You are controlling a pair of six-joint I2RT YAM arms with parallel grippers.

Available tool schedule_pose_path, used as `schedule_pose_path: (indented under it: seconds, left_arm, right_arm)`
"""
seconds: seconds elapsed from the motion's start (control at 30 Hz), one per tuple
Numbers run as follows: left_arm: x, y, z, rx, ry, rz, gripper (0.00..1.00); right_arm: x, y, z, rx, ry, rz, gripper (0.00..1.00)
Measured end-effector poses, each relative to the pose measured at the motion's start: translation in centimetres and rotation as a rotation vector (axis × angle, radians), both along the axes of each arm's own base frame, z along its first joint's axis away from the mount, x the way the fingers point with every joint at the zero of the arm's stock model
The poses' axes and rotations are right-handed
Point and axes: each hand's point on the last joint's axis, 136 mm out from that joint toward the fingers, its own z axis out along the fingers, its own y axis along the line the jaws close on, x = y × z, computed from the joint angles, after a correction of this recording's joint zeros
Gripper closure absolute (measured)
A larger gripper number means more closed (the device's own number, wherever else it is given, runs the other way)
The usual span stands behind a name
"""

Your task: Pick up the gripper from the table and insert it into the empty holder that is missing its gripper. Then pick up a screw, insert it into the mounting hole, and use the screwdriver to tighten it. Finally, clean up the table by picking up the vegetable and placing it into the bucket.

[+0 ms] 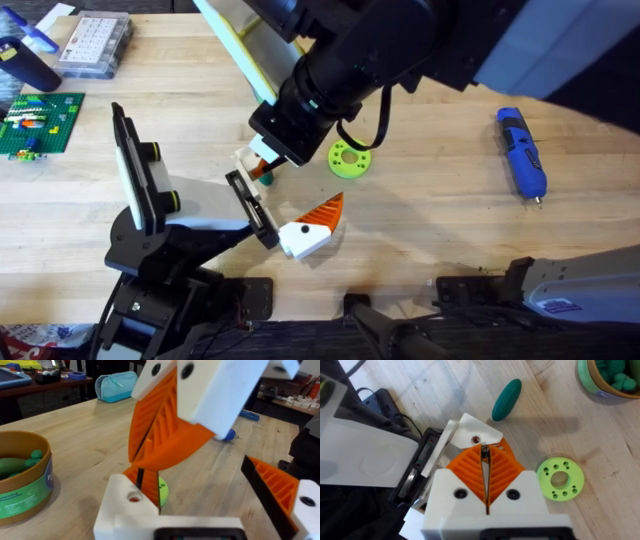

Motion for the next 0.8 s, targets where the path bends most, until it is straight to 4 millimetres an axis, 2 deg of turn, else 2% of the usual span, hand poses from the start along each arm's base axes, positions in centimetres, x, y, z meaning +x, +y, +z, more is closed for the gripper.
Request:
schedule_pose_path:
  seconds: [0.33, 0.63, 0.8]
  left_arm:
    - [0.0, 0.0, -0.3, 0.004, 0.013, 0.000, 0.008]
    - [0.0, 0.0, -0.3, 0.004, 0.013, 0.000, 0.008]
    - [0.0, 0.0, -0.3, 0.004, 0.013, 0.000, 0.008]
  right_arm:
    - [-0.1, -0.4, 0.1, -0.006, 0.002, 0.000, 0.995]
    - [-0.5, -1.2, 3.7, 0.077, -0.058, 0.000, 0.995]
    - [-0.3, -1.0, 3.1, 0.066, -0.050, 0.000, 0.995]
